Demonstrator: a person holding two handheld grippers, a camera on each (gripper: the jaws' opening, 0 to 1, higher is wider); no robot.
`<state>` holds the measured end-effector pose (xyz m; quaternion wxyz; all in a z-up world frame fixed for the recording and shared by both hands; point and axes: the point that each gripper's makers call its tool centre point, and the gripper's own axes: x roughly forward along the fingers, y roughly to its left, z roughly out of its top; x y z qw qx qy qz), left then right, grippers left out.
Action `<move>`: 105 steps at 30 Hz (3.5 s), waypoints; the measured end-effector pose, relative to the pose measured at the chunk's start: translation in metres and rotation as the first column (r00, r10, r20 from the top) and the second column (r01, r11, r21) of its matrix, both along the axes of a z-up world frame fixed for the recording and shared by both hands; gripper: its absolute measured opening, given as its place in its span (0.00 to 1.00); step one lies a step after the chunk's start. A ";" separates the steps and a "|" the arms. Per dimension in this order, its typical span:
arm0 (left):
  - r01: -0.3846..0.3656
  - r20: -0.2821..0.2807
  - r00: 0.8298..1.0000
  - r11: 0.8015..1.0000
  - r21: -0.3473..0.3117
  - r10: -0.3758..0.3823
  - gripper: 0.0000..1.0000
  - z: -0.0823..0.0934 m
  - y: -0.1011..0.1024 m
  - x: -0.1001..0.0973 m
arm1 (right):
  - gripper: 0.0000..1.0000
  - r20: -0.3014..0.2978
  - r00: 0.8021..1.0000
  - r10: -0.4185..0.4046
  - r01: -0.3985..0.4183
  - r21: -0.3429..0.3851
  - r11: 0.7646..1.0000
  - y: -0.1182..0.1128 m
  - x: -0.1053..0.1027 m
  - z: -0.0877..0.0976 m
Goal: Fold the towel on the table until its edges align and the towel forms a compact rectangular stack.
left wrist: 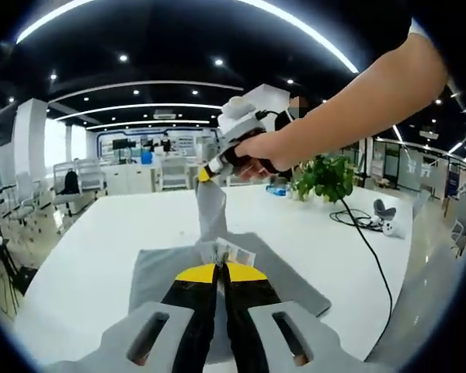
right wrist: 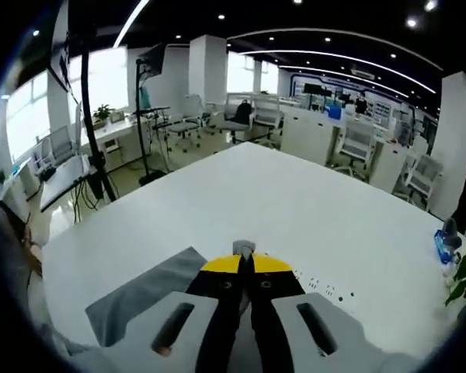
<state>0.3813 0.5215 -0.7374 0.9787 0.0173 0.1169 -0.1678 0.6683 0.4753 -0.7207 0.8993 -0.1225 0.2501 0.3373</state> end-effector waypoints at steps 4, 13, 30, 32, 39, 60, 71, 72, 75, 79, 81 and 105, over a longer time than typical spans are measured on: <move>-0.012 -0.013 1.000 1.000 0.007 0.012 0.03 -0.008 0.008 -0.001 | 0.00 0.001 1.000 0.018 -0.018 -0.007 1.000 0.009 0.001 -0.007; -0.043 -0.049 0.998 0.999 0.006 0.044 0.03 -0.029 0.027 -0.004 | 0.01 -0.019 0.999 0.044 -0.045 -0.029 0.999 0.033 0.000 -0.035; -0.101 -0.115 0.988 0.995 -0.009 0.100 0.03 -0.066 0.050 -0.014 | 0.01 -0.048 0.991 0.124 -0.126 -0.042 0.991 0.079 -0.005 -0.077; -0.101 -0.120 0.988 0.995 -0.005 0.100 0.03 -0.069 0.051 -0.016 | 0.01 -0.052 0.991 0.126 -0.128 -0.041 0.991 0.082 -0.006 -0.080; -0.126 -0.152 0.981 0.992 0.001 0.125 0.03 -0.084 0.062 -0.017 | 0.01 -0.070 0.989 0.132 -0.135 -0.043 0.990 0.098 -0.003 -0.095; -0.155 -0.225 0.960 0.986 0.058 0.164 0.03 -0.122 0.076 -0.016 | 0.01 -0.106 0.987 0.123 -0.132 -0.077 0.988 0.116 -0.002 -0.137; -0.179 -0.262 0.946 0.982 0.066 0.190 0.04 -0.141 0.085 -0.019 | 0.03 -0.104 0.986 0.131 -0.137 -0.052 0.989 0.126 0.000 -0.145; -0.182 -0.269 0.944 0.981 0.060 0.191 0.04 -0.144 0.086 -0.019 | 0.04 -0.102 0.986 0.134 -0.139 -0.051 0.989 0.127 0.000 -0.145; -0.182 -0.284 0.939 0.981 0.068 0.194 0.04 -0.149 0.086 -0.020 | 0.06 -0.063 0.987 0.148 -0.150 -0.025 0.988 0.133 0.002 -0.139; -0.207 -0.305 0.924 0.973 0.103 0.229 0.03 -0.156 0.096 -0.026 | 0.07 -0.054 0.986 0.159 -0.160 -0.026 0.987 0.136 0.002 -0.137; -0.228 -0.303 0.921 0.969 0.091 0.245 0.04 -0.156 0.099 -0.030 | 0.09 -0.050 0.985 0.166 -0.168 -0.025 0.986 0.136 0.002 -0.136; -0.173 -0.373 0.903 0.975 0.136 0.212 0.05 -0.173 0.097 -0.024 | 0.16 -0.008 0.985 0.174 -0.174 -0.079 0.982 0.060 0.008 -0.110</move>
